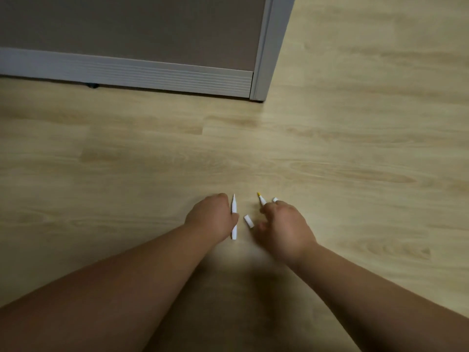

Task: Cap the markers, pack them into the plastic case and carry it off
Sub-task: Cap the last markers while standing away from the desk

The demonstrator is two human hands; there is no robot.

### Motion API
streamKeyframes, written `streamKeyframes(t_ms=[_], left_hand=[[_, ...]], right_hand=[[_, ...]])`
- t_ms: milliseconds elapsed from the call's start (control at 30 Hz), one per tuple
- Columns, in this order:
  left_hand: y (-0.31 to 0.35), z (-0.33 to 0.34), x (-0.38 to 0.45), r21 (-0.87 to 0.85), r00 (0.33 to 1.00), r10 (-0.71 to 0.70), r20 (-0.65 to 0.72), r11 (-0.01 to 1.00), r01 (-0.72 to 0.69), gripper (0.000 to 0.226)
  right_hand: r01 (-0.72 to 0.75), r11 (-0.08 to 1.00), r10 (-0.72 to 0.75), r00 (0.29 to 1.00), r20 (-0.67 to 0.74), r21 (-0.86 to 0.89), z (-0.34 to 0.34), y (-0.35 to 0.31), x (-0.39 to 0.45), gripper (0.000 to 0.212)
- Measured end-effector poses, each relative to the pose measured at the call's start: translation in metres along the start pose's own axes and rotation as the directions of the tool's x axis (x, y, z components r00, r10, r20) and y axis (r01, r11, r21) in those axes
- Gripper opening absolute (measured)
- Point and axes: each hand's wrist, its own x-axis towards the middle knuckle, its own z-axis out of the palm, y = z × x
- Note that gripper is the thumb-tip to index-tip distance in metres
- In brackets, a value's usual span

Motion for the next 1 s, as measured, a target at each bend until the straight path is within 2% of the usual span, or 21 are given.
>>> streamKeyframes(t_ms=[233,367,500,567,633,667,700,767,800,867,1000], left_hand=[[0.012,0.010,0.022,-0.102,0.997,-0.065,-0.035,0.993,0.061,0.032],[0.004,0.009,0.024,-0.185,0.997,-0.068,-0.047,0.981,0.058,0.025],[-0.014,0.003,0.031,-0.367,0.998,-0.042,-0.038,0.930,0.025,0.028],[-0.022,-0.003,0.033,-0.507,0.997,-0.064,-0.034,0.861,0.038,0.033],[-0.023,-0.014,0.032,-0.673,0.996,-0.089,0.003,0.737,0.068,0.027],[-0.022,-0.021,0.031,-0.741,0.995,-0.094,0.046,0.665,0.097,0.022],[-0.021,-0.031,0.029,-0.787,0.993,-0.088,0.084,0.605,0.120,0.018],[-0.015,-0.048,0.024,-0.837,0.991,-0.053,0.124,0.530,0.133,0.016],[-0.012,-0.056,0.022,-0.853,0.991,-0.032,0.130,0.505,0.129,0.018],[-0.008,-0.067,0.021,-0.870,0.992,-0.001,0.129,0.480,0.113,0.021],[0.002,-0.086,0.018,-0.890,0.991,0.082,0.102,0.452,0.055,0.014]], right_hand=[[0.066,0.997,-0.066,0.998,-0.003,-0.034,0.025,-0.005,0.021,0.028],[0.128,0.988,-0.128,0.992,0.010,-0.081,0.028,-0.021,0.024,0.009],[0.183,0.974,-0.181,0.983,0.025,-0.132,0.029,-0.029,0.027,0.012],[0.101,0.995,-0.101,0.995,0.009,-0.023,0.028,-0.027,0.030,0.009],[-0.026,0.982,0.030,0.999,-0.021,0.187,0.022,-0.025,0.035,0.005],[-0.094,0.936,0.103,0.995,-0.007,0.340,0.015,-0.025,0.037,0.005],[-0.162,0.841,0.168,0.985,0.036,0.515,0.006,-0.026,0.039,0.009],[-0.247,0.560,0.210,0.966,0.153,0.791,-0.014,-0.027,0.040,0.012],[-0.281,0.428,0.198,0.957,0.214,0.859,-0.026,-0.028,0.038,0.011],[-0.360,0.258,0.148,0.932,0.332,0.897,-0.045,-0.032,0.037,0.007],[-0.452,0.064,0.071,0.891,0.448,0.890,-0.069,-0.038,0.033,0.003]])
